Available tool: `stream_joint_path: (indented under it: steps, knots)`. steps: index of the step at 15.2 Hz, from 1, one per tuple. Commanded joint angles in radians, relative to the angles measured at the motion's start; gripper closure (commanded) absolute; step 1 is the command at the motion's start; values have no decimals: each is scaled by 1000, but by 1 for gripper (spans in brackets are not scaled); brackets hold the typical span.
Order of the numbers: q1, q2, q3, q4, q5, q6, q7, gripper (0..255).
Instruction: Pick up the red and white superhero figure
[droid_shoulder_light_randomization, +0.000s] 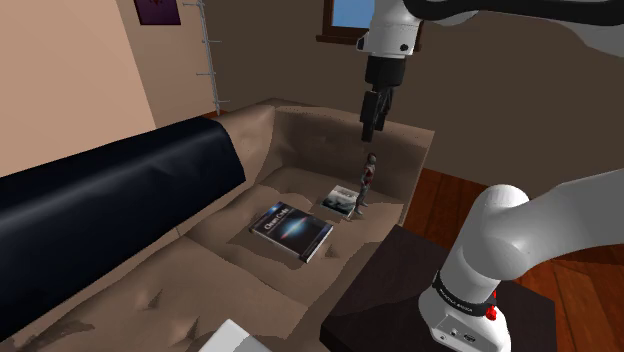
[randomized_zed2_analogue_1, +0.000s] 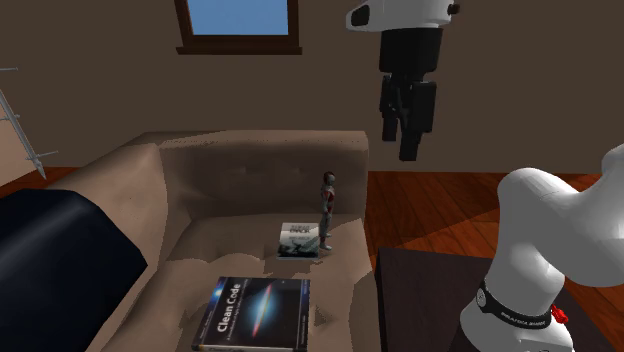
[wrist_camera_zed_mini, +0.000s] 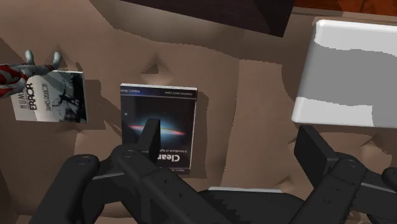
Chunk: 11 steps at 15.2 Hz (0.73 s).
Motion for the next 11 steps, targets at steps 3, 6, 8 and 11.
stream_joint_path:
  steps: [3,6,8,11]
  knots:
    - [-12,16,-44,-20,-20,31,-48,0]
    - [-30,51,-109,-41,-49,79,-118,0]
    - [-41,81,-152,-49,-65,112,-166,0]
    - [-56,136,-217,-51,-85,161,-236,0]
